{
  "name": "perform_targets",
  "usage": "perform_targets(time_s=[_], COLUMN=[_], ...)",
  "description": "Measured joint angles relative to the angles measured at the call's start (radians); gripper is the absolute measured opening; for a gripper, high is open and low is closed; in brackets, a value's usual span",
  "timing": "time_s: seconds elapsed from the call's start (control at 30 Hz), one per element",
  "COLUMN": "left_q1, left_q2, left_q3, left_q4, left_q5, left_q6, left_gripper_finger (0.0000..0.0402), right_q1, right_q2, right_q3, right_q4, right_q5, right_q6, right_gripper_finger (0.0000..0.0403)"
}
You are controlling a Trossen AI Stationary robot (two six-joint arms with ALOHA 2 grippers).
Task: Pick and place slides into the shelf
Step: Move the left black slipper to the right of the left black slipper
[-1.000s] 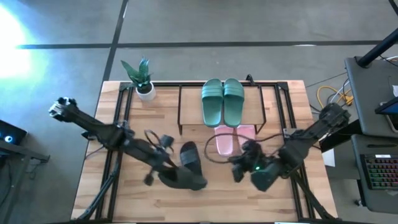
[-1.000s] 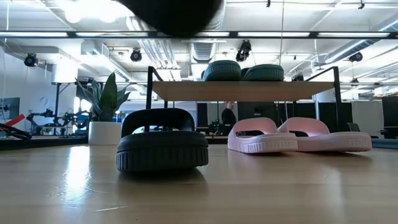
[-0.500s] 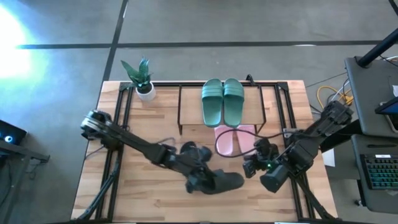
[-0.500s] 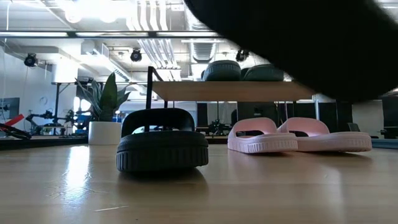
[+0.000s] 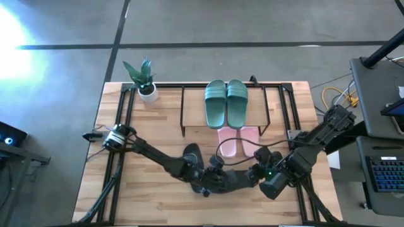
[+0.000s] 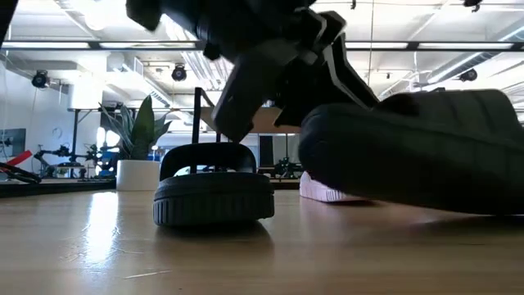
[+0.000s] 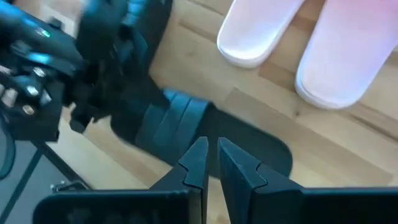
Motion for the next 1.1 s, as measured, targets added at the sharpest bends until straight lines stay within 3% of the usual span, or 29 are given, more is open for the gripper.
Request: perform_targets(time_s=[0.1, 0.23, 0.37, 0.47, 0.6, 0.77, 0.93, 1.1], left_q1=[-0.004, -0.002, -0.005, -0.012, -0.019, -0.035, -0.105, -0.182], left_q2=[-0.021, -0.103, -0.191, -0.276, -0.434, -0.559, -0.668, -0.743], left_q3=[0.002, -0.008, -0.019, -0.025, -0.044, -0.160, -0.288, -0.392], left_q4=[-0.094, -0.104, -0.143, -0.298, -0.481, -0.566, -0.555, -0.540], left_q5=[-0.092, -0.088, -0.051, -0.075, -0.086, 0.004, -0.018, -0.077], left_q6=[-0.033, -0.100, -0.260, -0.389, -0.691, -0.988, -1.176, -1.336], left_gripper_finger=[0.0163, 0.0199, 0.0205, 0.0205, 0.0205, 0.0205, 0.0205, 0.0205], right_q1=[0.001, 0.001, 0.005, 0.005, 0.004, 0.005, 0.011, 0.013], right_q2=[0.010, 0.018, 0.023, 0.036, 0.076, 0.125, 0.144, 0.143], right_q3=[-0.003, -0.020, -0.092, -0.175, -0.296, -0.379, -0.383, -0.392], right_q4=[0.001, 0.005, 0.077, 0.195, 0.434, 0.720, 0.748, 0.753], right_q5=[-0.056, -0.146, -0.156, -0.156, -0.156, -0.081, 0.034, 0.112], right_q6=[0.000, 0.039, 0.096, 0.120, 0.123, 0.076, 0.110, 0.162], right_gripper_finger=[0.0029, 0.0029, 0.0029, 0.0029, 0.0028, 0.0029, 0.0034, 0.0080])
